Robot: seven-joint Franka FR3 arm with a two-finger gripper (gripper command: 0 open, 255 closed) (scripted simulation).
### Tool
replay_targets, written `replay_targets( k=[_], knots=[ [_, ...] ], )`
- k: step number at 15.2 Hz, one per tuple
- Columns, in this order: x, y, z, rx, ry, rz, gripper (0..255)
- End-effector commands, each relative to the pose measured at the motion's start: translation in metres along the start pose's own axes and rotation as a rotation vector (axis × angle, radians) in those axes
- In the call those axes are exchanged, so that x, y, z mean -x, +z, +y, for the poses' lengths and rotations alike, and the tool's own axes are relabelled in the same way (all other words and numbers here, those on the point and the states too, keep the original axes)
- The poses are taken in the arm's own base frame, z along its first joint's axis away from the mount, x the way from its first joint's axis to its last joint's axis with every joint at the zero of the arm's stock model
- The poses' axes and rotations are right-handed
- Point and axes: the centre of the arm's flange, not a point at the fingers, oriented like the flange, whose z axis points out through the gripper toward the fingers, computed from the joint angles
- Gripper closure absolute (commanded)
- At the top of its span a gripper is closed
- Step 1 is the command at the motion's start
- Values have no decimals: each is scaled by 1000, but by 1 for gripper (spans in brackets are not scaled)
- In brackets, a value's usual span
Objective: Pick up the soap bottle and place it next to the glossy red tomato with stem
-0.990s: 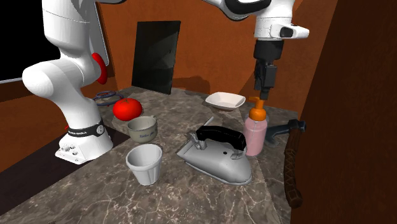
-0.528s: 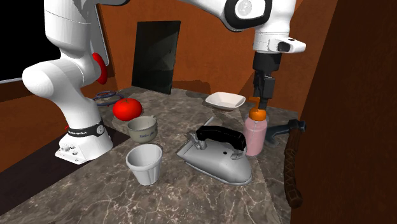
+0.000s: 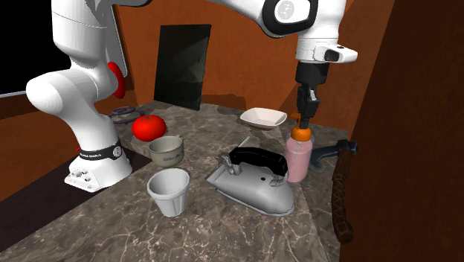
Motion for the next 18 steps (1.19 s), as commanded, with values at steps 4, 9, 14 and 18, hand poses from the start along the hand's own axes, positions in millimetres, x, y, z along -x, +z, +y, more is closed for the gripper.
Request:
replay_targets(
  k=[4,9,14,18],
  knots=[
    [0,0,0,0,0,0,255],
    [0,-5,0,0,0,0,255],
    [0,-32,0,0,0,0,255],
    [0,-53,0,0,0,0,255]
  ],
)
